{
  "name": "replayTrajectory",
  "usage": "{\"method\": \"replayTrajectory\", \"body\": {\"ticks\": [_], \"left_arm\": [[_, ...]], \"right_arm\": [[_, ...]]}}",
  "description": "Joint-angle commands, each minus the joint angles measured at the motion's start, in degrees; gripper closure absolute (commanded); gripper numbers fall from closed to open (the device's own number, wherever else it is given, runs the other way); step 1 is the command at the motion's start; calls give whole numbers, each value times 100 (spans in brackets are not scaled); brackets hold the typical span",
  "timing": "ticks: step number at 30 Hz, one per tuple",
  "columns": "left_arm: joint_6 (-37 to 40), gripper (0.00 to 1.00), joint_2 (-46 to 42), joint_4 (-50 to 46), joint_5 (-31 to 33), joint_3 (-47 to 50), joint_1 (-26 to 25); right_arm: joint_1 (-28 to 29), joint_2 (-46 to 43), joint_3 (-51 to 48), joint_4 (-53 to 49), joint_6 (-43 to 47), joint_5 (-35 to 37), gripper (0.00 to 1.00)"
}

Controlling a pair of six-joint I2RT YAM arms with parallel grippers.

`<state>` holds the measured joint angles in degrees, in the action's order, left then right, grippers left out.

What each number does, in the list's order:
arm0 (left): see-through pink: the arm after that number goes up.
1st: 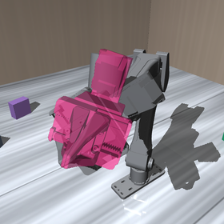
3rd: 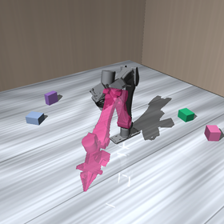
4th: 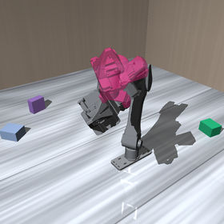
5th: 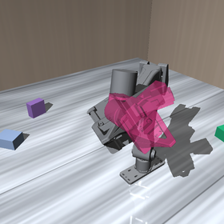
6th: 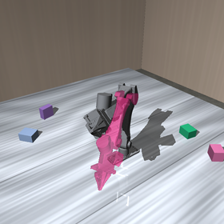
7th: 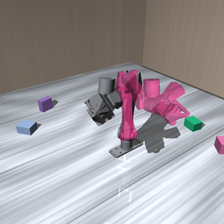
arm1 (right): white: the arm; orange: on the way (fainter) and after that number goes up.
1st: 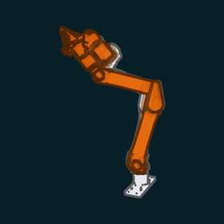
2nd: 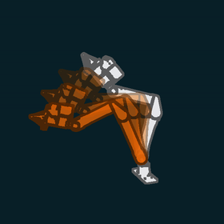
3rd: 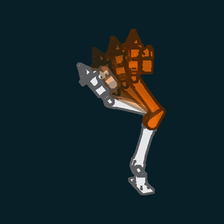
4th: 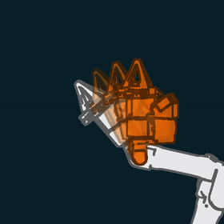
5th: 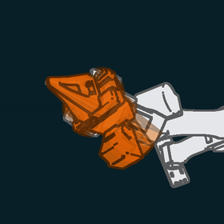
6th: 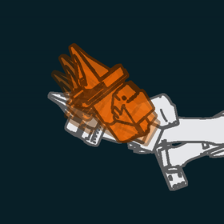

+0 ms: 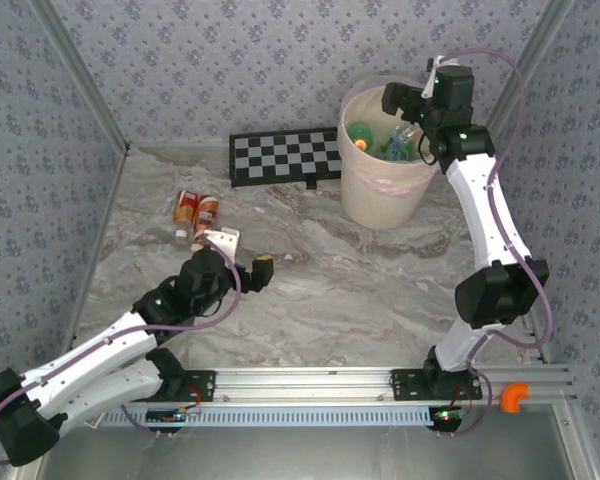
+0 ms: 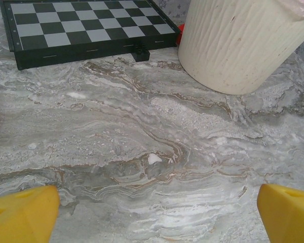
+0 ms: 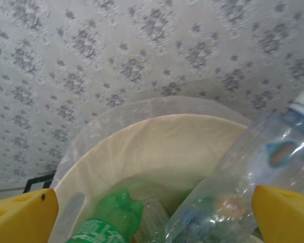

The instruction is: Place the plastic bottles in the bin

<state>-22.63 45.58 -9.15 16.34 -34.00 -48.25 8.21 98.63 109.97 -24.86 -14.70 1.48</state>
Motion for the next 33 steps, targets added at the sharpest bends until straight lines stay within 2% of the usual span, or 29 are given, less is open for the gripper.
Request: {"method": "replayTrajectory", "body": {"ticks": [1,4,9,15,25,33], "left_arm": [[-66,0,-144,-107,105,7,31],[-70,0,-200,-148,129,23,34],[-71,0,-270,-139,150,86,28],[-57,0,-252,-108,151,94,35],[-92,0,-230,-191,242,59,35],[-180,0,-303,-354,249,38,38]], "right_arm": [[125,301,485,-330,183,-250,0],[207,467,781,-613,216,-15,1],[127,386,660,-722,54,212,0],[-280,385,572,-708,-383,-120,1],[-330,570,592,-465,-461,-426,1],[-388,1317,1314,-763,-524,-518,0]]}}
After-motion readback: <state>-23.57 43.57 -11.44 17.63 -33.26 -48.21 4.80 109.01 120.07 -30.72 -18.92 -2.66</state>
